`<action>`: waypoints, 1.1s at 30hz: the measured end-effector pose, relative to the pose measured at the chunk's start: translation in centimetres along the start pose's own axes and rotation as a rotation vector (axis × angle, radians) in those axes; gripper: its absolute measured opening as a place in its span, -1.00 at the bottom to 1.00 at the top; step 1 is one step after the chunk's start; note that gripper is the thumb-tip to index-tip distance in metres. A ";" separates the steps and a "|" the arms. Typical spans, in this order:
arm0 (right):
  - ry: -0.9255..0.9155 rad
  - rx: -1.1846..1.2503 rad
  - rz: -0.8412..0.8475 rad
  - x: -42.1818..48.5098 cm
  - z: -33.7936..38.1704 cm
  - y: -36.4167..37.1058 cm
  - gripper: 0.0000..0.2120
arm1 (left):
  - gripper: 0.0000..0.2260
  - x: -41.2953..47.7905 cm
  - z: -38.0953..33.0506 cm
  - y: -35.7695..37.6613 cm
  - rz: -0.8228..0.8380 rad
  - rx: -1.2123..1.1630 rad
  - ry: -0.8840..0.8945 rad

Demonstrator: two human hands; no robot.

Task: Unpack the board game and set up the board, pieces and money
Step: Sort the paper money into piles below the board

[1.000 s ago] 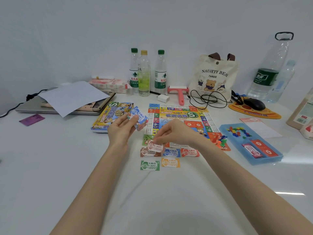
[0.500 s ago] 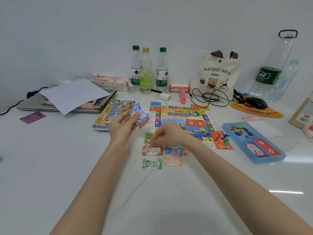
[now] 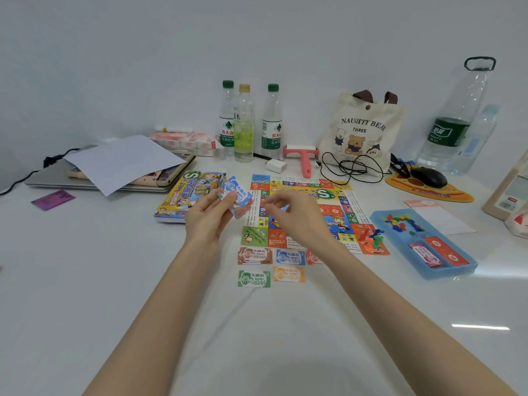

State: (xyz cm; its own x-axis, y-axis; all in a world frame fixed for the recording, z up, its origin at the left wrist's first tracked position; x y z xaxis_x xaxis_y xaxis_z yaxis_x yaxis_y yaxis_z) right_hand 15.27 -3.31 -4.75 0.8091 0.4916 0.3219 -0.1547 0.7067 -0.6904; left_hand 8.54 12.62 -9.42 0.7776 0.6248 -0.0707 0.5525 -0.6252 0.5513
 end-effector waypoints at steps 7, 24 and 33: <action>0.051 0.182 -0.084 -0.7 0.2 -2.0 -0.94 | -0.80 -1.7 0.4 2.7 0.176 0.047 -0.046; 0.184 0.400 -0.032 -1.5 -2.0 -1.9 -0.96 | -0.78 -2.4 1.5 3.3 0.205 0.073 -0.092; 0.249 0.482 0.037 -3.3 -3.8 -4.3 -0.97 | -0.63 -2.3 2.2 3.6 0.216 0.079 -0.127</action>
State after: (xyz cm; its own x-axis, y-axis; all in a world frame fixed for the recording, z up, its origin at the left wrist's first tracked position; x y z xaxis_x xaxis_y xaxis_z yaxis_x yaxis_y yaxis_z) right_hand 15.46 -9.90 -5.30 0.8991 0.4264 0.0991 -0.3807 0.8734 -0.3037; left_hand 9.41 7.90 -9.15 0.9088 0.4121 -0.0652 0.3874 -0.7753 0.4989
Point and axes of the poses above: each hand's wrist, its own x-axis towards the middle knuckle, its own y-axis out of the palm, z = x × y, the point moved 7 cm from there along x, towards the middle knuckle, and after that the axes turned 4 degrees about -x, right-handed, at the moved point
